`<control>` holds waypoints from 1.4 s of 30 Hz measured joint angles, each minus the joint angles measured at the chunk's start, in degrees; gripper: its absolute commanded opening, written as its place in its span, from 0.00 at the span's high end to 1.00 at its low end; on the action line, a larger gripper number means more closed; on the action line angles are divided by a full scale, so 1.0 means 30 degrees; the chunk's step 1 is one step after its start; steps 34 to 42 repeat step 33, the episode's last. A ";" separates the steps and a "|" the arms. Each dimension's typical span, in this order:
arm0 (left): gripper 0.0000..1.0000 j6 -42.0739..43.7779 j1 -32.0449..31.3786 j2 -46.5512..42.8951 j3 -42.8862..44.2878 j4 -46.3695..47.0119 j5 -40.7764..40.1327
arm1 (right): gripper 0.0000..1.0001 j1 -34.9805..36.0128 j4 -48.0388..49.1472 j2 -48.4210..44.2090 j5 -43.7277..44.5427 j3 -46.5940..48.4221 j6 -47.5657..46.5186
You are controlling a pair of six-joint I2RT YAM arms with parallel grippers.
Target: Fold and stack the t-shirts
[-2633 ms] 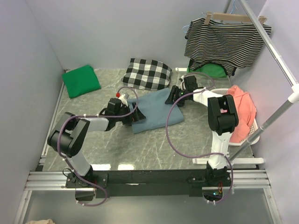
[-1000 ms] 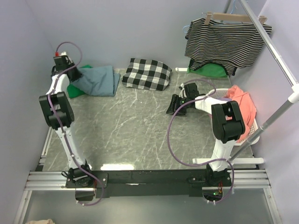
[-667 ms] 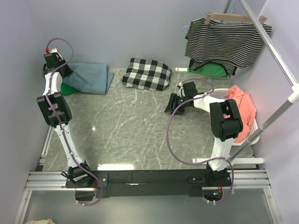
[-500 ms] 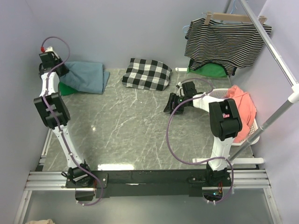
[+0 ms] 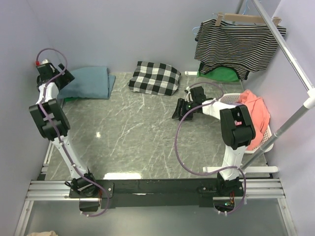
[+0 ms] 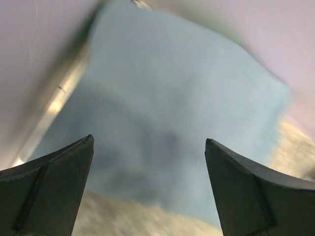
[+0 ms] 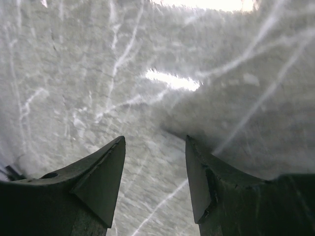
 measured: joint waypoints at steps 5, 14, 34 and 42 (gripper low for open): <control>0.01 -0.1603 -0.0379 -0.4532 -0.5406 0.1268 0.1399 | 0.39 0.0124 -0.0233 -0.1508 0.1326 -0.1180 -0.0007; 0.01 -0.2135 -0.7293 -1.2750 -1.0724 0.2652 0.0044 | 0.00 0.0459 -0.0240 -0.5996 0.4364 -0.2521 -0.0146; 0.00 -0.1654 -1.1832 -2.4035 -2.3329 0.7235 -0.5042 | 0.00 0.1654 0.4197 -1.4426 1.6298 -0.8378 -0.2018; 0.00 -0.1654 -1.1832 -2.4035 -2.3329 0.7235 -0.5042 | 0.00 0.1654 0.4197 -1.4426 1.6298 -0.8378 -0.2018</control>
